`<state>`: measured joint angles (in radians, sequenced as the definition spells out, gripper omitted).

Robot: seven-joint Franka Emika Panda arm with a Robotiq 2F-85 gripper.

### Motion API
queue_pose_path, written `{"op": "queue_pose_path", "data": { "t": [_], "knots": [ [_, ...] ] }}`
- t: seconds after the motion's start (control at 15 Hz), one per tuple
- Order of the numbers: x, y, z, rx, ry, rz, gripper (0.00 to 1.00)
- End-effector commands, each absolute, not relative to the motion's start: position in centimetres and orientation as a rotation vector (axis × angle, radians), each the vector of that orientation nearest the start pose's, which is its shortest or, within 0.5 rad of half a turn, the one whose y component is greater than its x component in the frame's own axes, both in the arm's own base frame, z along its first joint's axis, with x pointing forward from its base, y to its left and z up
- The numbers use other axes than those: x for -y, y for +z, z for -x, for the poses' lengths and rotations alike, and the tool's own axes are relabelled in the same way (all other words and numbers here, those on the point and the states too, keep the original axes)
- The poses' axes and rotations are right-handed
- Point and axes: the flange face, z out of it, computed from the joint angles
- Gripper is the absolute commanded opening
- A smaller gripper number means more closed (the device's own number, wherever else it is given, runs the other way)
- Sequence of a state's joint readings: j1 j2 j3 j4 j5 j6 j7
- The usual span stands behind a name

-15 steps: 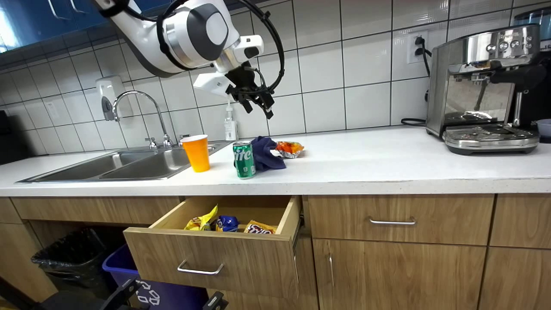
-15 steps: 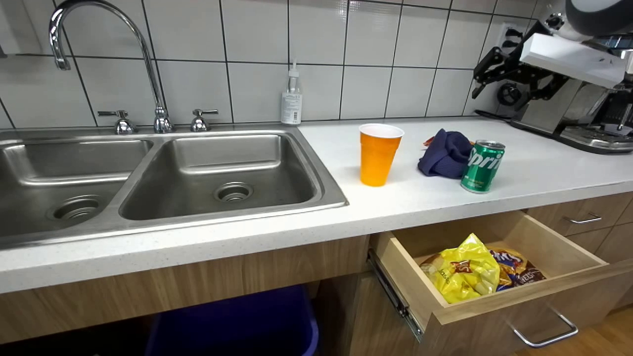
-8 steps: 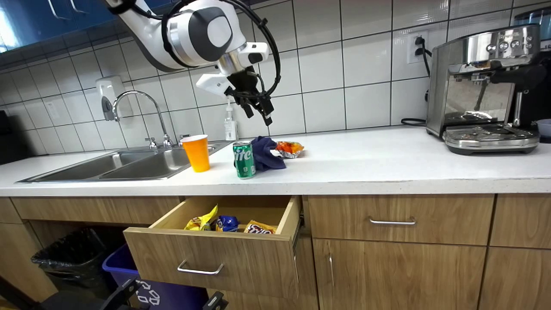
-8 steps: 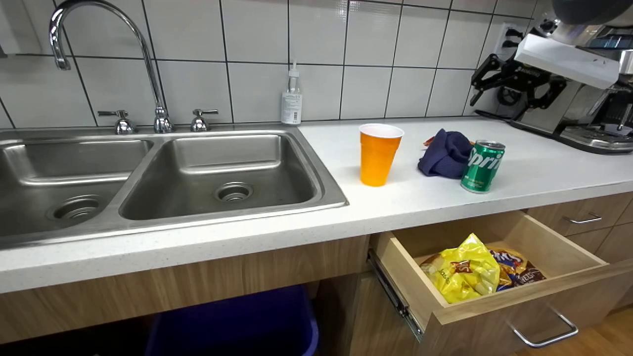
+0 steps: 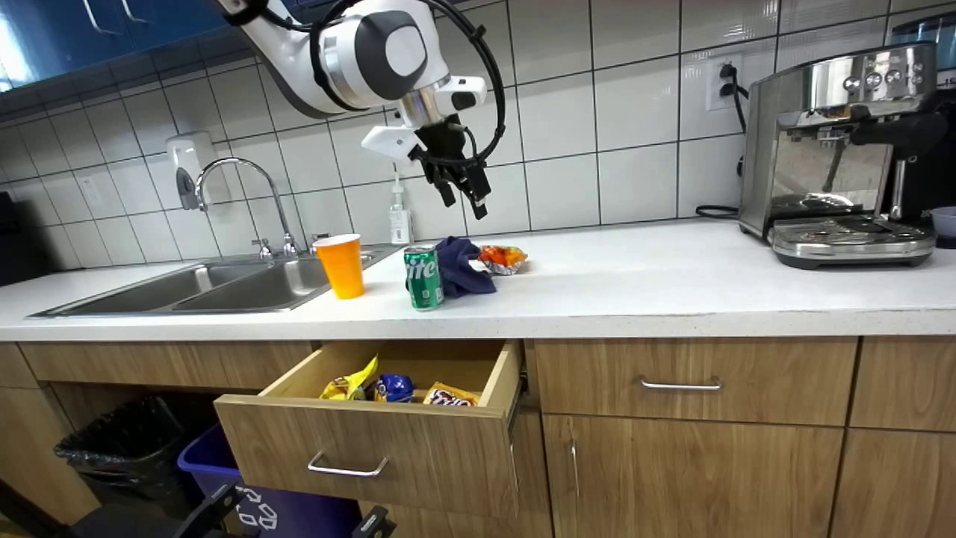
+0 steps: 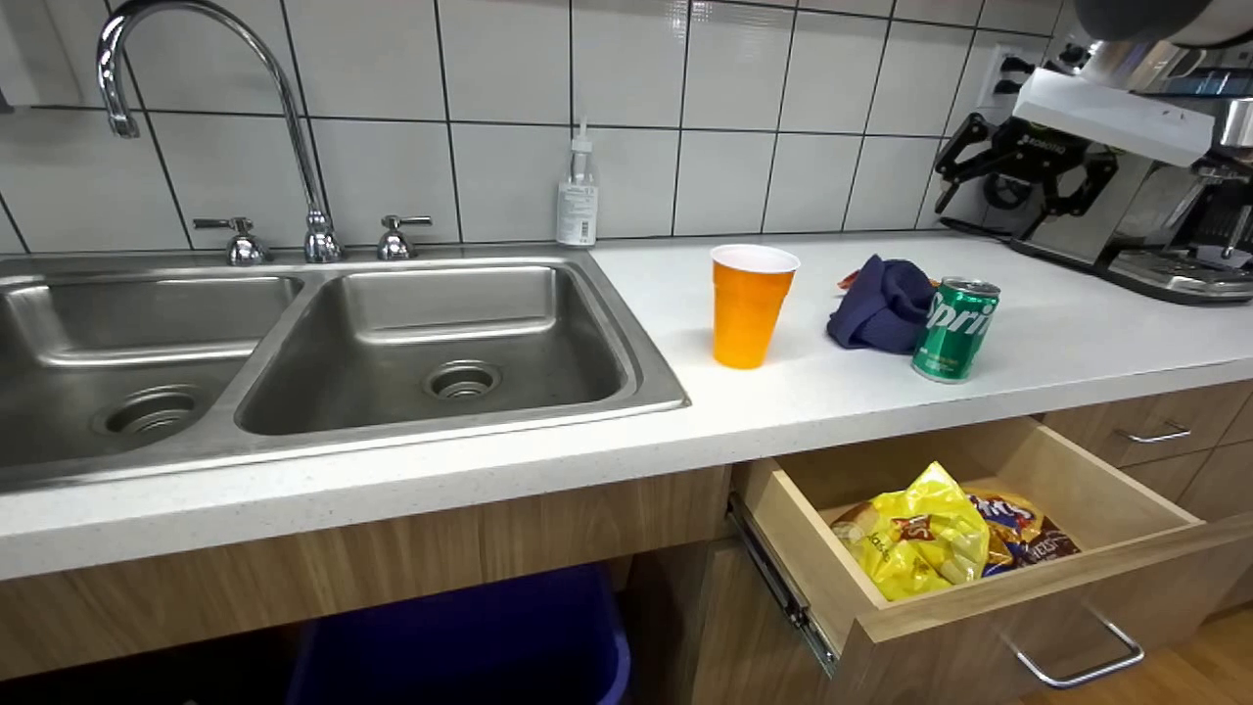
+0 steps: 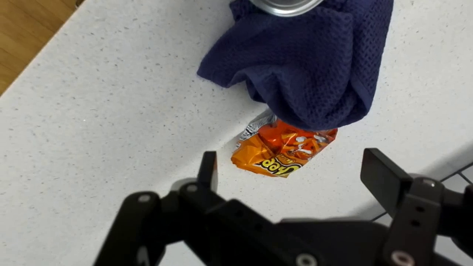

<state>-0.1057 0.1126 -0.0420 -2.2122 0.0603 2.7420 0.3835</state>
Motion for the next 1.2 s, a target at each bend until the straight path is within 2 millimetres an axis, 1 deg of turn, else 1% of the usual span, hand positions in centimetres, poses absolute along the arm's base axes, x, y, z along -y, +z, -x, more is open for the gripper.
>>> {"op": "queue_pose_path", "data": {
  "t": [0.0, 0.33, 0.67, 1.13],
  "knots": [
    [9.6, 36.9, -59.6, -0.873, -0.587, 2.883, 1.00],
    [10.4, 35.5, -61.9, -0.914, -0.590, 2.865, 1.00],
    [10.6, 34.2, -64.0, -0.955, -0.592, 2.838, 1.00],
    [11.3, 32.1, -65.7, -1.009, -0.579, 2.809, 1.00]
  ]
}}
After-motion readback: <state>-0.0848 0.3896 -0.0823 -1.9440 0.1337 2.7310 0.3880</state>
